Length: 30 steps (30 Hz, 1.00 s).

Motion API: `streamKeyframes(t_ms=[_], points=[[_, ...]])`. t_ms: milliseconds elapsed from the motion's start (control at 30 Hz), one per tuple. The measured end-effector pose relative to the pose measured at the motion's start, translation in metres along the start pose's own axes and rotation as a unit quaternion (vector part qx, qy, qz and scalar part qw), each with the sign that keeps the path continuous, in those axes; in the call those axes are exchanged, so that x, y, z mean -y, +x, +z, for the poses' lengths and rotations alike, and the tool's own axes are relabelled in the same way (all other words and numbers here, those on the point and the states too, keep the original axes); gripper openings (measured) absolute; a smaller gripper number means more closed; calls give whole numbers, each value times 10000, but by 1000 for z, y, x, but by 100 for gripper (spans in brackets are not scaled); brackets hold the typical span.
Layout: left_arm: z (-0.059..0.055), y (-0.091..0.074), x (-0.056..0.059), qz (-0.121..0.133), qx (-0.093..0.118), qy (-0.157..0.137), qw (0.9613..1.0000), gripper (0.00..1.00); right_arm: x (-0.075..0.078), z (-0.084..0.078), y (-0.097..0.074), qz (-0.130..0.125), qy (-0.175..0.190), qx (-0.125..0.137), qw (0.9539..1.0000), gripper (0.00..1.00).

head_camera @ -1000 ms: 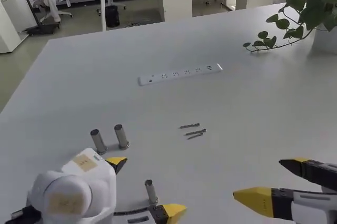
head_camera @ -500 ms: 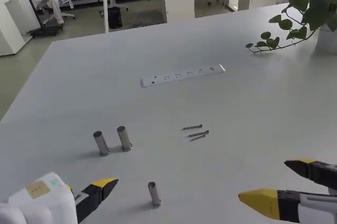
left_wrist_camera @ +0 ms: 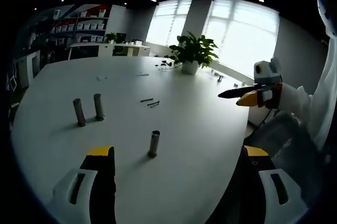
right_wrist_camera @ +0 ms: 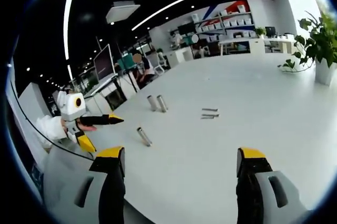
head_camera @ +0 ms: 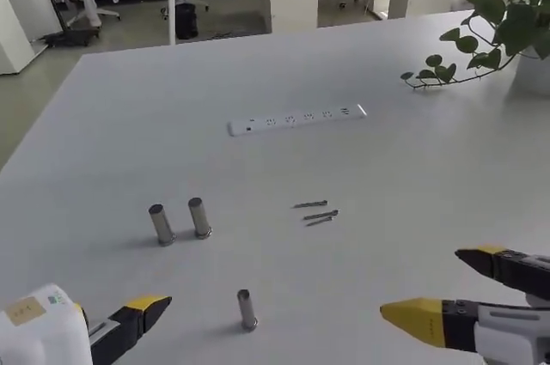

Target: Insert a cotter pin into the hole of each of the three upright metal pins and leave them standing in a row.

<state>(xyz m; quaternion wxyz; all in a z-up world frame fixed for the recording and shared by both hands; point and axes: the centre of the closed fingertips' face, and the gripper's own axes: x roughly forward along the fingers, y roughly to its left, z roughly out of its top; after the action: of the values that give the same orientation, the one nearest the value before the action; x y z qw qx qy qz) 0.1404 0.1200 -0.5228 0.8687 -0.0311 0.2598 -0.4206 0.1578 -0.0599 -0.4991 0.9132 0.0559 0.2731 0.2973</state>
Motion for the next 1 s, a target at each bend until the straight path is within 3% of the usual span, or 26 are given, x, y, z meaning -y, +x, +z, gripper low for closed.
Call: streamKeyframes(t_ms=[133, 300, 533, 600, 700, 800, 900, 1000], points=[[-8, -1, 3, -88, -172, 182, 9996, 99, 2, 8, 1, 10, -164, -61, 9998, 86], [0, -3, 7, -127, 63, 28, 9999, 99, 10, 26, 3, 34, -408, -66, 9991, 86], [-2, -8, 8, -118, 45, 7, 9999, 99, 22, 46, 14, 114, -1120, -370, 9930, 85], [-2, -10, 5, -82, 81, -63, 9999, 99, 24, 53, 19, 200, -1510, -418, 9875, 83], [-2, -14, 2, -36, 97, -85, 9999, 99, 26, 59, 27, 338, -1796, -553, 9816, 81], [-2, -17, -1, 3, 108, -109, 9999, 99, 27, 64, 37, 509, -2322, -802, 9680, 76], [-3, -20, -4, 48, 136, -143, 9998, 99, 28, 70, 48, 592, -2680, -843, 9579, 70], [-4, -21, -3, 47, 137, -175, 9997, 98, 28, 65, 58, 793, -2909, -1127, 9468, 66]])
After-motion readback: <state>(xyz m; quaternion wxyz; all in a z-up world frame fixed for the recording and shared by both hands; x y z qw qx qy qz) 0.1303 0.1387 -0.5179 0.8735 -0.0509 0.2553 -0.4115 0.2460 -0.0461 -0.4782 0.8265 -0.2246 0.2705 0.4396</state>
